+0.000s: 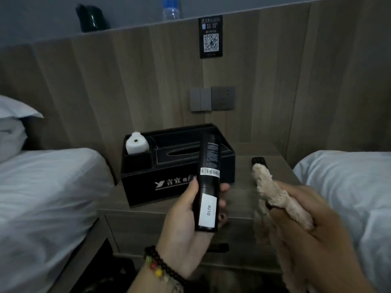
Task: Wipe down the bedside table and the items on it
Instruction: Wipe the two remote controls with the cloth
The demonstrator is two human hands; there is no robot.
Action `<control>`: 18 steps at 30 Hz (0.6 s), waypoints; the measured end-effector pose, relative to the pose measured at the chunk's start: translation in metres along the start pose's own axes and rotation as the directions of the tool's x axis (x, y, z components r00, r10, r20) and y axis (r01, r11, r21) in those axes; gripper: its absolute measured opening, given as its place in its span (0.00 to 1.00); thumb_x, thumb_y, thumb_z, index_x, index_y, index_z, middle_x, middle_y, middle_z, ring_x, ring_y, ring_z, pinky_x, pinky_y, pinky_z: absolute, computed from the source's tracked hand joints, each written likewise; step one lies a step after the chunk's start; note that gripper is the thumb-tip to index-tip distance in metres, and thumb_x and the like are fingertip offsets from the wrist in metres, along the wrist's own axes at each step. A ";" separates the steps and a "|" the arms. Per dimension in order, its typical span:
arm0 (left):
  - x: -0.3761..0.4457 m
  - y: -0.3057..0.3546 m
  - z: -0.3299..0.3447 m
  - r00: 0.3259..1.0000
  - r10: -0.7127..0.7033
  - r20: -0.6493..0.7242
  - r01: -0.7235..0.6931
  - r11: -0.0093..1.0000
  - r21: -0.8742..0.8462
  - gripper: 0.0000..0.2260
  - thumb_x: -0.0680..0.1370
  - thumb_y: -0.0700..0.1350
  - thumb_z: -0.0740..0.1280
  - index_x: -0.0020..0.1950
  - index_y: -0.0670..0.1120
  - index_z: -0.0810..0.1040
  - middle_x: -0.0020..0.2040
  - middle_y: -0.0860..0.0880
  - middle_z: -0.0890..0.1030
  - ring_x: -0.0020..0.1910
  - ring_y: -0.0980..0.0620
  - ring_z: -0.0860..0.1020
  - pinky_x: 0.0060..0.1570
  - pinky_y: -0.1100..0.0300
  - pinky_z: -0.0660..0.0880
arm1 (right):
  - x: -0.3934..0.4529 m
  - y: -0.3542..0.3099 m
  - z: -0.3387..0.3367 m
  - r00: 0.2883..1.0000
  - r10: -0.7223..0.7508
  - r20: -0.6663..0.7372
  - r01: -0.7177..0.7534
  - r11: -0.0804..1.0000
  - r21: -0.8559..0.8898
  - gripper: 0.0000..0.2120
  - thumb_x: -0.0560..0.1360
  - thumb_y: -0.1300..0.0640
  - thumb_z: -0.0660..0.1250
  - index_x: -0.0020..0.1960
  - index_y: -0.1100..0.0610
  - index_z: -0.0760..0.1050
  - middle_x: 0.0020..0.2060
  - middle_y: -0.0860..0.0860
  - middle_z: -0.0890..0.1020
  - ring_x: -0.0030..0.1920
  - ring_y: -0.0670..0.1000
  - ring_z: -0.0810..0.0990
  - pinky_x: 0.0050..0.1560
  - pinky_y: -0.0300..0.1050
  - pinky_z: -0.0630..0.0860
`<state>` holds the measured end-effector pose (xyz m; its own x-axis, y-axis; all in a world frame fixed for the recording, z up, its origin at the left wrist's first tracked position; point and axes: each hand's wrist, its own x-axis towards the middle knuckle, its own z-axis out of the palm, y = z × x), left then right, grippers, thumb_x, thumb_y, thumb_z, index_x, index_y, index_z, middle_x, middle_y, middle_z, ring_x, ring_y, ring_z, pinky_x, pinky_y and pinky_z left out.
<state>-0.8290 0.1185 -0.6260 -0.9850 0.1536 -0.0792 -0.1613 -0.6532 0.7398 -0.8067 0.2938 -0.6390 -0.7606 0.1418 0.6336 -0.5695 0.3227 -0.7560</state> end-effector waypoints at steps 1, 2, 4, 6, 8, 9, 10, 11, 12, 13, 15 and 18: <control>0.000 -0.007 0.001 1.000 -0.021 0.002 0.021 0.999 -0.036 0.18 0.77 0.52 0.60 0.55 0.43 0.82 0.47 0.41 0.83 0.34 0.51 0.76 0.37 0.58 0.69 | -0.005 -0.004 -0.006 1.000 -0.028 0.003 0.028 1.000 0.010 0.18 0.64 0.48 0.69 0.54 0.48 0.81 0.46 0.45 0.81 0.47 0.38 0.80 0.43 0.23 0.71; 0.000 -0.013 0.001 0.999 -0.040 0.011 0.041 0.997 -0.058 0.17 0.76 0.52 0.61 0.53 0.43 0.83 0.48 0.42 0.83 0.36 0.51 0.77 0.39 0.58 0.69 | -0.010 -0.006 -0.009 0.999 -0.054 -0.004 0.054 0.998 0.014 0.19 0.64 0.49 0.70 0.53 0.50 0.82 0.46 0.46 0.81 0.47 0.40 0.81 0.42 0.25 0.72; 0.002 -0.022 0.001 0.996 -0.081 0.049 0.085 0.993 -0.084 0.18 0.74 0.51 0.62 0.54 0.42 0.84 0.52 0.43 0.83 0.42 0.51 0.79 0.46 0.57 0.71 | -0.016 -0.007 -0.008 0.995 -0.096 -0.016 0.096 0.995 0.016 0.19 0.64 0.48 0.69 0.53 0.53 0.82 0.46 0.49 0.81 0.46 0.42 0.81 0.42 0.28 0.74; 0.002 -0.028 0.002 0.987 -0.127 0.102 0.137 0.985 -0.104 0.19 0.75 0.52 0.61 0.56 0.42 0.83 0.53 0.44 0.82 0.46 0.50 0.79 0.50 0.56 0.72 | -0.016 -0.005 -0.001 0.990 -0.143 -0.004 0.143 0.990 -0.001 0.19 0.65 0.49 0.68 0.54 0.55 0.82 0.46 0.51 0.81 0.45 0.42 0.81 0.43 0.29 0.73; 0.002 -0.033 0.003 0.978 -0.165 0.131 0.181 0.977 -0.113 0.18 0.76 0.51 0.60 0.54 0.43 0.84 0.50 0.45 0.83 0.44 0.49 0.81 0.48 0.55 0.72 | -0.013 0.000 0.007 0.978 -0.204 0.048 0.208 0.975 -0.074 0.18 0.68 0.52 0.68 0.56 0.57 0.81 0.47 0.52 0.80 0.47 0.42 0.80 0.46 0.28 0.72; 0.003 -0.034 0.004 0.974 -0.182 0.138 0.198 0.974 -0.113 0.19 0.76 0.51 0.60 0.55 0.42 0.84 0.51 0.44 0.83 0.45 0.48 0.82 0.49 0.53 0.73 | -0.013 0.004 0.009 0.973 -0.220 0.072 0.227 0.969 -0.099 0.18 0.69 0.54 0.68 0.57 0.58 0.80 0.48 0.51 0.79 0.47 0.41 0.80 0.47 0.29 0.73; 0.005 -0.035 0.004 0.971 -0.193 0.141 0.210 0.971 -0.113 0.19 0.75 0.51 0.60 0.56 0.42 0.83 0.53 0.42 0.83 0.47 0.47 0.83 0.51 0.52 0.73 | -0.013 0.008 0.011 0.971 -0.221 0.097 0.231 0.966 -0.113 0.18 0.70 0.54 0.69 0.59 0.57 0.80 0.48 0.50 0.78 0.48 0.42 0.80 0.47 0.30 0.74; 0.006 -0.035 0.005 0.970 -0.200 0.136 0.216 0.970 -0.115 0.20 0.74 0.51 0.60 0.57 0.41 0.82 0.55 0.41 0.82 0.49 0.46 0.82 0.53 0.51 0.73 | -0.014 0.011 0.012 0.967 -0.224 0.124 0.239 0.962 -0.130 0.18 0.71 0.55 0.69 0.60 0.56 0.79 0.49 0.48 0.78 0.48 0.42 0.80 0.47 0.32 0.75; 0.007 -0.035 0.004 0.971 -0.201 0.133 0.218 0.968 -0.125 0.20 0.73 0.51 0.61 0.57 0.41 0.82 0.56 0.41 0.82 0.50 0.45 0.82 0.55 0.50 0.73 | -0.017 0.014 0.014 0.961 -0.230 0.153 0.254 0.955 -0.157 0.19 0.71 0.54 0.69 0.61 0.54 0.78 0.50 0.48 0.77 0.48 0.43 0.80 0.47 0.36 0.77; 0.009 -0.035 0.002 0.972 -0.195 0.132 0.214 0.965 -0.149 0.20 0.73 0.51 0.62 0.58 0.41 0.82 0.55 0.42 0.82 0.50 0.46 0.82 0.55 0.50 0.75 | -0.020 0.015 0.016 0.956 -0.235 0.178 0.268 0.944 -0.192 0.20 0.71 0.54 0.69 0.63 0.52 0.77 0.51 0.47 0.77 0.48 0.45 0.80 0.47 0.41 0.78; 0.011 -0.034 -0.003 0.978 -0.168 0.128 0.193 0.956 -0.223 0.19 0.73 0.50 0.65 0.60 0.42 0.81 0.53 0.45 0.82 0.48 0.49 0.82 0.55 0.52 0.78 | -0.027 0.013 0.021 0.941 -0.255 0.221 0.307 0.919 -0.246 0.21 0.71 0.53 0.68 0.63 0.49 0.76 0.51 0.47 0.76 0.48 0.48 0.80 0.45 0.48 0.78; 0.012 -0.034 -0.012 0.965 -0.152 0.216 0.217 0.923 -0.318 0.24 0.69 0.49 0.75 0.63 0.43 0.79 0.54 0.46 0.80 0.50 0.51 0.80 0.57 0.56 0.75 | -0.031 0.005 0.026 0.911 -0.310 0.271 0.391 0.856 -0.338 0.21 0.69 0.52 0.65 0.61 0.52 0.79 0.49 0.49 0.77 0.45 0.48 0.79 0.41 0.50 0.77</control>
<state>-0.8361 0.1338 -0.6598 -0.9121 0.4075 -0.0449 -0.3821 -0.8053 0.4532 -0.7940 0.2667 -0.6674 -0.6011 -0.2239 0.7672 -0.6796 0.6482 -0.3434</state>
